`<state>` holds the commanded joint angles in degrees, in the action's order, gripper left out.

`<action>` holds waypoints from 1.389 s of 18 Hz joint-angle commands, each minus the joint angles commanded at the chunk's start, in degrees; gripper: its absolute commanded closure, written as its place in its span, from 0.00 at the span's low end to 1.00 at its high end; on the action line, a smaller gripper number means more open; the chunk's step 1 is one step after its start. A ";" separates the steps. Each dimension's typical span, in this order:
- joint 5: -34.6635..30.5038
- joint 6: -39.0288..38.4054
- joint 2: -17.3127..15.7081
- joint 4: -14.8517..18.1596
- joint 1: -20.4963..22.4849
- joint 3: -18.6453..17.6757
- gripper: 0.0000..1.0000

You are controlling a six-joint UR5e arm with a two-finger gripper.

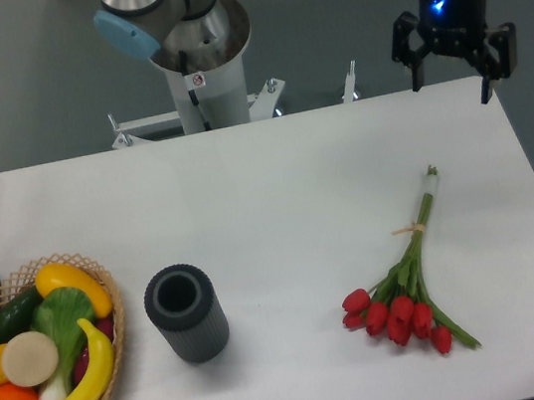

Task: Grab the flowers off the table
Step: 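Move the open gripper down toward the red tulip bunch stems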

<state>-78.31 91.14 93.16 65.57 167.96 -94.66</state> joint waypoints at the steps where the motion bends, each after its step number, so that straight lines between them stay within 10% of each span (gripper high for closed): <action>1: -0.09 -0.52 0.00 0.00 0.00 0.00 0.00; 25: -0.18 -25.39 6.14 -4.92 -6.32 -3.16 0.00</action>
<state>-78.49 65.75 99.31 60.65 161.64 -97.82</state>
